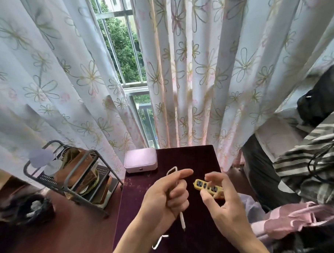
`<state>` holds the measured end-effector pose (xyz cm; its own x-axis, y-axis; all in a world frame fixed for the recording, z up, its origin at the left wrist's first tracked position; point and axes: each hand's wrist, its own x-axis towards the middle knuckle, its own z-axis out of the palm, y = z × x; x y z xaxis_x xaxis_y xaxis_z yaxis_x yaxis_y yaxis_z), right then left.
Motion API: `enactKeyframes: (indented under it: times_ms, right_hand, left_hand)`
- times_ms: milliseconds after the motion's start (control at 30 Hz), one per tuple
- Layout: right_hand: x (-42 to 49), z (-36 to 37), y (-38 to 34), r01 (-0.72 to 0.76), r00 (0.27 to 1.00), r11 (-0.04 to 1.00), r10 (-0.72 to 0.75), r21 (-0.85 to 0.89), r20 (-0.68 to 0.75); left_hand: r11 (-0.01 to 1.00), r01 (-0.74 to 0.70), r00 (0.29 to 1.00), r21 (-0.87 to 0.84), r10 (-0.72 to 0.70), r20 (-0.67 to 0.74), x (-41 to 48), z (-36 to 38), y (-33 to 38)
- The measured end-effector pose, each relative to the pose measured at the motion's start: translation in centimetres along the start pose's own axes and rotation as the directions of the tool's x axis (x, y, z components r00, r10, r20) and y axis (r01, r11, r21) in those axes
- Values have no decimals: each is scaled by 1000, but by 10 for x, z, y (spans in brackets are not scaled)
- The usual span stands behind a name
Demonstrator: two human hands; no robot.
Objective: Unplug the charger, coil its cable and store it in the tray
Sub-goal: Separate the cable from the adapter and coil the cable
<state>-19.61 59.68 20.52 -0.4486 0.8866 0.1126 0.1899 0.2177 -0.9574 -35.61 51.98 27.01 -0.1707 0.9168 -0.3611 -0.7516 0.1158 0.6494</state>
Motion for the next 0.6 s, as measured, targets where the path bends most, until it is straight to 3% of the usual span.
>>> enactKeyframes:
  times_ms: [133, 233, 400, 600]
  right_hand:
    - [39, 27, -22, 51, 941, 997, -25, -66, 338]
    - [60, 56, -38, 78, 880, 996, -84, 33, 468]
    - [80, 67, -40, 105, 904, 975, -176, 196, 389]
    - [86, 58, -24, 81, 932, 988, -121, 131, 341]
  left_hand:
    - [997, 58, 990, -47, -51, 134, -28, 5, 18]
    - [998, 58, 971, -29, -50, 232, -45, 9, 31]
    - [998, -58, 965, -32, 64, 253, -66, 8, 45]
    - [972, -158, 953, -173, 195, 231, -81, -3, 46]
